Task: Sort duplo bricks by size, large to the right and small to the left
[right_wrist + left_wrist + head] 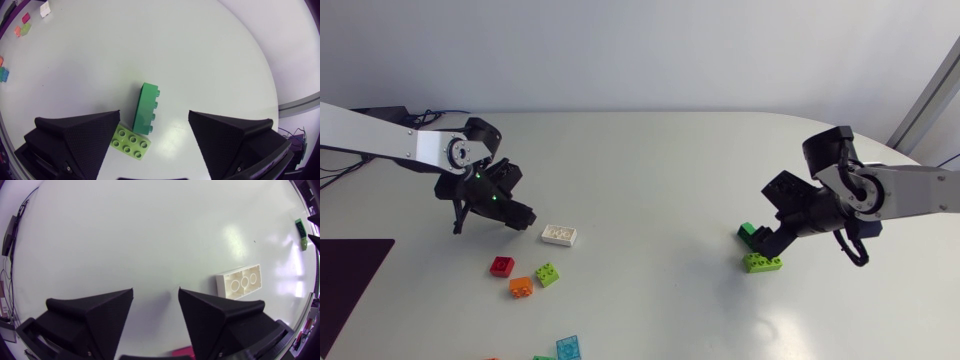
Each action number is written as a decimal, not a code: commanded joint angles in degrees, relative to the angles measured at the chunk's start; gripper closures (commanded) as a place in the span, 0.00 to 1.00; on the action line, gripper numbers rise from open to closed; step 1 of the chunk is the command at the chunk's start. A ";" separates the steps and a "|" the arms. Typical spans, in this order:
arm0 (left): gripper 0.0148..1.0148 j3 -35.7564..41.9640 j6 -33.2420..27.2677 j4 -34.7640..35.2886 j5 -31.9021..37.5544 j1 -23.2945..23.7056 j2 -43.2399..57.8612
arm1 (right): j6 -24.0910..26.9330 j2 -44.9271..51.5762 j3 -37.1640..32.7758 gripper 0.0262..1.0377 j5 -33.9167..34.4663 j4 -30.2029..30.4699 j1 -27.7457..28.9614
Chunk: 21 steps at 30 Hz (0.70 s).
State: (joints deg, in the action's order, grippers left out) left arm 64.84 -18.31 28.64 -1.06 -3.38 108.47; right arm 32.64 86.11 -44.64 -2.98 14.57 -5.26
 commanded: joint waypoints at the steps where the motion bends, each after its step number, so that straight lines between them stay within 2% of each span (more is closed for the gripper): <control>1: 0.73 0.29 1.52 -0.17 0.09 -0.31 1.05 | 0.67 -0.50 2.10 0.04 -0.18 -0.33 -0.10; 11: 0.75 0.20 5.56 0.36 0.09 -9.63 1.93 | 0.58 -2.17 3.86 0.04 -0.18 -0.94 -0.19; 17: 0.76 3.45 6.79 1.85 0.01 -15.52 4.21 | 0.58 -3.40 4.56 0.04 -0.18 -0.94 -0.02; 21: 0.76 7.67 7.23 5.28 -1.75 -19.83 6.14 | 0.58 -4.37 5.53 0.04 -0.27 -1.03 0.07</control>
State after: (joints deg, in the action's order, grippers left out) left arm 69.65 -12.40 32.51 -1.76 -21.10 112.46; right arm 32.64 82.39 -41.21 -3.01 14.11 -5.23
